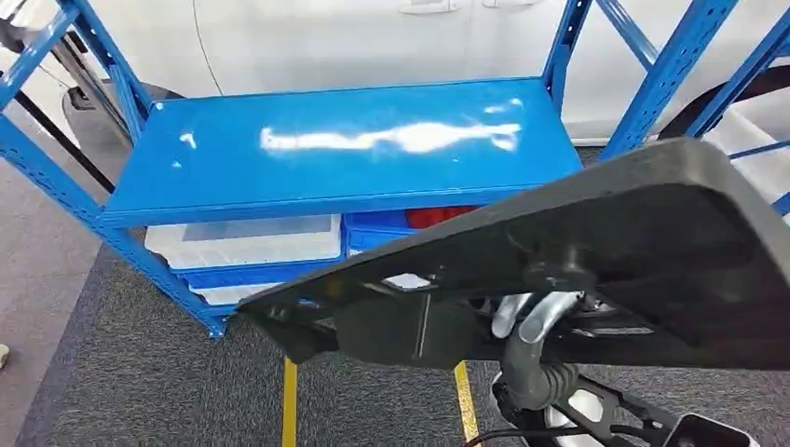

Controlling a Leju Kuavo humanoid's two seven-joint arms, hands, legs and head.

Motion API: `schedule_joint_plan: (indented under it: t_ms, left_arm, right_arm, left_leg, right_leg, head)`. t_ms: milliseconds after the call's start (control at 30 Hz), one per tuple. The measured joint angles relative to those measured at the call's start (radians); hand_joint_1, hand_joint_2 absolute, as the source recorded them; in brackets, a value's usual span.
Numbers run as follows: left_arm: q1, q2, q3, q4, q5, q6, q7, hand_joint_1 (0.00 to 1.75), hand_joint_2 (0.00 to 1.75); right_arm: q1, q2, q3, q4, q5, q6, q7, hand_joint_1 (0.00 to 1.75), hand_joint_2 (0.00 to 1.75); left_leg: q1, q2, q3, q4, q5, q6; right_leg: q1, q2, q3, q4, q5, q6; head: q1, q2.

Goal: Take the parts from the cabinet and place them on the table.

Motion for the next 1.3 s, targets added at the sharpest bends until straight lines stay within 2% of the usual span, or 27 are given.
schedule_joint_plan:
  t_ms: [33, 133, 167, 233, 300, 333, 367, 400, 433, 467, 533, 633, 667, 700, 733, 800, 833, 867, 900, 967, 1000, 1033, 1067, 1133, 1200, 1233, 1300]
  left_arm:
    - [-0.001, 0.000, 0.000, 0.000, 0.000, 0.004, 0.005, 0.00, 1.75]
    - [0.005, -0.003, 0.002, 0.000, 0.000, 0.011, 0.001, 0.00, 1.75]
    - [0.006, -0.004, 0.002, 0.000, 0.000, 0.012, -0.003, 0.00, 1.75]
    - [0.003, -0.006, 0.002, 0.000, 0.000, 0.013, -0.006, 0.00, 1.75]
    - [0.004, -0.011, 0.003, 0.000, 0.000, 0.020, -0.005, 0.00, 1.75]
    - [0.005, -0.014, 0.004, 0.000, 0.000, 0.025, -0.005, 0.00, 1.75]
    - [0.006, -0.016, 0.006, 0.000, 0.000, 0.037, -0.003, 0.00, 1.75]
    - [0.006, -0.020, 0.008, 0.000, 0.000, 0.047, -0.003, 0.00, 1.75]
    - [0.006, -0.023, 0.010, 0.000, 0.000, 0.058, -0.004, 0.00, 1.75]
    - [0.007, -0.027, 0.011, 0.000, 0.000, 0.063, -0.005, 0.00, 1.75]
    - [0.008, -0.031, 0.016, 0.000, 0.000, 0.067, -0.005, 0.00, 1.75]
    - [0.012, -0.033, 0.021, 0.000, -0.001, 0.069, -0.006, 0.00, 1.75]
    - [0.016, -0.033, 0.024, 0.000, 0.000, 0.069, -0.006, 0.00, 1.75]
    - [0.017, -0.034, 0.025, 0.000, 0.000, 0.069, -0.006, 0.00, 1.75]
    - [0.021, -0.035, 0.026, 0.000, 0.000, 0.069, -0.007, 0.00, 1.75]
    - [0.020, -0.035, 0.026, 0.000, 0.000, 0.069, -0.007, 0.00, 1.75]
    - [0.020, -0.035, 0.026, 0.000, 0.000, 0.069, -0.007, 0.00, 1.75]
    - [0.021, -0.036, 0.026, 0.000, 0.000, 0.069, -0.005, 0.00, 1.75]
    - [0.022, -0.036, 0.027, 0.000, 0.000, 0.069, -0.003, 0.00, 1.75]
    - [0.022, -0.036, 0.027, 0.000, 0.000, 0.069, -0.002, 0.00, 1.75]
    - [0.021, -0.036, 0.028, 0.000, 0.000, 0.069, 0.000, 0.00, 1.75]
    - [0.019, -0.034, 0.028, 0.000, 0.000, 0.069, 0.002, 0.00, 1.75]
    - [0.018, -0.035, 0.028, 0.000, 0.000, 0.067, 0.004, 0.00, 1.75]
    - [0.020, -0.035, 0.028, 0.000, 0.000, 0.066, 0.008, 0.00, 1.75]
    - [0.023, -0.037, 0.028, 0.000, 0.000, 0.064, 0.008, 0.00, 1.75]
    - [0.021, -0.038, 0.028, 0.000, 0.000, 0.064, 0.008, 0.00, 1.75]
    - [0.021, -0.039, 0.028, 0.000, 0.000, 0.061, 0.008, 0.00, 1.75]
  right_arm:
    - [-0.009, -0.016, 0.003, -0.002, -0.016, -0.011, 0.000, 1.75, 1.75]
    - [-0.062, -0.060, 0.027, 0.002, -0.074, -0.049, 0.005, 1.75, 1.75]
    - [-0.080, -0.073, 0.031, 0.003, -0.091, -0.059, 0.008, 1.75, 1.75]
    - [-0.107, -0.096, 0.036, 0.006, -0.123, -0.069, 0.020, 1.75, 1.75]
    - [-0.131, -0.122, 0.046, 0.014, -0.159, -0.068, 0.030, 1.75, 1.75]
    - [-0.142, -0.130, 0.047, 0.022, -0.181, -0.059, 0.033, 1.75, 1.75]
    - [-0.154, -0.137, 0.047, 0.034, -0.203, -0.048, 0.037, 1.75, 1.75]
    - [-0.165, -0.141, 0.047, 0.046, -0.219, -0.040, 0.037, 1.75, 1.75]
    - [-0.174, -0.146, 0.047, 0.057, -0.230, -0.032, 0.037, 1.75, 1.75]
    - [-0.183, -0.149, 0.047, 0.064, -0.235, -0.029, 0.036, 1.75, 1.75]
    - [-0.202, -0.153, 0.048, 0.074, -0.240, -0.025, 0.036, 1.75, 1.75]
    - [-0.211, -0.158, 0.050, 0.086, -0.243, -0.022, 0.033, 1.75, 1.75]
    - [-0.213, -0.159, 0.050, 0.090, -0.243, -0.022, 0.034, 1.75, 1.75]
    - [-0.217, -0.160, 0.051, 0.094, -0.243, -0.021, 0.034, 1.75, 1.75]
    - [-0.218, -0.160, 0.053, 0.097, -0.243, -0.021, 0.034, 1.75, 1.75]
    - [-0.218, -0.160, 0.054, 0.102, -0.243, -0.022, 0.034, 1.75, 1.75]
    - [-0.218, -0.160, 0.055, 0.104, -0.243, -0.022, 0.034, 1.75, 1.75]
    - [-0.218, -0.161, 0.057, 0.108, -0.243, -0.022, 0.034, 1.75, 1.75]
    - [-0.218, -0.161, 0.061, 0.110, -0.243, -0.021, 0.034, 1.75, 1.75]
    - [-0.220, -0.161, 0.065, 0.115, -0.249, -0.019, 0.037, 1.75, 1.75]
    - [-0.223, -0.161, 0.065, 0.118, -0.254, -0.018, 0.037, 1.75, 1.75]
    - [-0.224, -0.161, 0.065, 0.118, -0.257, -0.017, 0.037, 1.75, 1.75]
    - [-0.224, -0.162, 0.065, 0.119, -0.260, -0.017, 0.033, 1.75, 1.75]
    - [-0.221, -0.162, 0.065, 0.121, -0.256, -0.010, 0.013, 1.75, 1.75]
    - [-0.211, -0.162, 0.065, 0.121, -0.239, 0.006, 0.002, 1.75, 1.75]
    - [-0.207, -0.161, 0.065, 0.121, -0.231, 0.017, 0.001, 1.75, 1.75]
    - [-0.193, -0.161, 0.065, 0.121, -0.211, 0.044, 0.000, 1.75, 1.75]
  left_leg:
    - [-0.007, 0.000, 0.043, -0.078, -0.027, 0.006]
    - [-0.015, 0.000, 0.019, -0.073, -0.009, 0.028]
    - [-0.005, 0.004, 0.011, -0.083, 0.010, 0.037]
    - [-0.008, 0.005, -0.019, -0.082, 0.035, 0.054]
    - [-0.010, 0.005, -0.050, -0.081, 0.062, 0.055]
    - [-0.010, 0.004, -0.069, -0.078, 0.075, 0.054]
    - [-0.010, 0.004, -0.089, -0.075, 0.086, 0.052]
    - [-0.010, 0.004, -0.108, -0.070, 0.097, 0.050]
    - [-0.010, 0.004, -0.127, -0.065, 0.107, 0.047]
    - [-0.010, 0.004, -0.142, -0.060, 0.116, 0.044]
    - [-0.015, 0.001, -0.162, -0.046, 0.131, 0.035]
    - [-0.012, 0.000, -0.163, -0.057, 0.158, 0.018]
    - [-0.016, -0.002, -0.167, -0.061, 0.168, 0.010]
    - [-0.010, -0.005, -0.178, -0.045, 0.136, 0.007]
    - [-0.009, -0.006, -0.199, 0.007, 0.069, 0.001]
    - [-0.005, -0.005, -0.239, 0.157, -0.038, -0.009]
    - [-0.004, -0.005, -0.254, 0.225, -0.062, -0.012]
    - [-0.003, -0.005, -0.254, 0.265, -0.050, -0.014]
    - [-0.002, -0.005, -0.233, 0.256, -0.014, -0.014]
    - [-0.002, -0.005, -0.134, 0.125, 0.052, -0.006]
    - [-0.003, -0.005, -0.066, 0.028, 0.055, 0.003]
    - [-0.007, -0.005, -0.015, -0.052, 0.022, 0.012]
    - [-0.010, -0.005, 0.002, -0.085, 0.014, 0.013]
    - [-0.016, -0.005, -0.008, -0.084, 0.018, 0.020]
    - [-0.004, -0.001, -0.004, -0.100, 0.036, 0.035]
    - [-0.005, -0.001, -0.009, -0.101, 0.042, 0.041]
    - [-0.006, 0.000, -0.023, -0.097, 0.049, 0.046]
  right_leg:
    - [0.003, 0.001, -0.006, 0.004, 0.007, 0.006]
    - [-0.004, -0.003, -0.009, -0.007, 0.040, 0.027]
    - [-0.003, -0.002, -0.014, -0.004, 0.036, 0.035]
    - [-0.008, 0.002, -0.044, 0.066, -0.072, 0.039]
    - [-0.009, 0.002, -0.080, 0.217, -0.185, 0.047]
    - [-0.009, 0.002, -0.090, 0.278, -0.197, 0.049]
    - [-0.009, 0.002, -0.085, 0.309, -0.177, 0.050]
    - [-0.009, 0.002, -0.061, 0.298, -0.139, 0.049]
    - [-0.009, 0.002, -0.012, 0.244, -0.096, 0.047]
    - [-0.009, 0.002, 0.053, 0.160, -0.078, 0.043]
    - [-0.002, 0.007, 0.168, -0.016, -0.139, 0.032]
    - [0.004, 0.006, 0.152, -0.014, -0.125, 0.012]
    - [-0.003, 0.004, 0.143, -0.022, -0.111, 0.001]
    - [-0.006, -0.002, 0.134, -0.024, -0.097, -0.007]
    - [-0.007, -0.001, 0.118, -0.024, -0.085, -0.016]
    - [-0.004, -0.001, 0.092, -0.024, -0.064, -0.017]
    - [-0.004, -0.001, 0.078, -0.023, -0.058, -0.017]
    - [-0.003, -0.001, 0.064, -0.022, -0.048, -0.016]
    - [-0.002, -0.002, 0.053, -0.021, -0.040, -0.014]
    - [-0.001, -0.002, 0.037, -0.019, -0.027, -0.009]
    - [0.000, -0.002, 0.034, -0.018, -0.022, -0.007]
    - [0.003, -0.003, 0.031, -0.016, -0.017, -0.002]
    - [0.003, -0.005, 0.030, -0.016, -0.012, 0.004]
    - [-0.001, -0.007, 0.030, -0.019, -0.002, 0.017]
    - [-0.002, -0.004, 0.025, -0.010, -0.008, 0.027]
    - [-0.001, -0.001, 0.006, 0.027, -0.045, 0.033]
    - [-0.006, 0.002, -0.063, 0.191, -0.138, 0.042]
  head:
    - [0.000, 0.000]
    - [0.000, 0.000]
    - [0.000, 0.000]
    - [0.000, 0.000]
    - [0.000, 0.000]
    - [0.000, 0.000]
    - [0.000, 0.000]
    - [0.000, 0.000]
    - [0.000, 0.000]
    - [0.000, 0.000]
    - [0.000, 0.000]
    - [0.000, 0.000]
    - [0.000, 0.000]
    - [0.000, 0.000]
    - [0.000, 0.000]
    - [0.000, 0.000]
    - [0.000, 0.000]
    - [0.000, 0.000]
    - [0.000, 0.000]
    - [0.000, 0.000]
    - [0.000, 0.000]
    - [0.000, 0.000]
    - [0.000, 0.000]
    - [0.000, 0.000]
    - [0.000, 0.000]
    - [0.000, 0.000]
    - [0.000, 0.000]
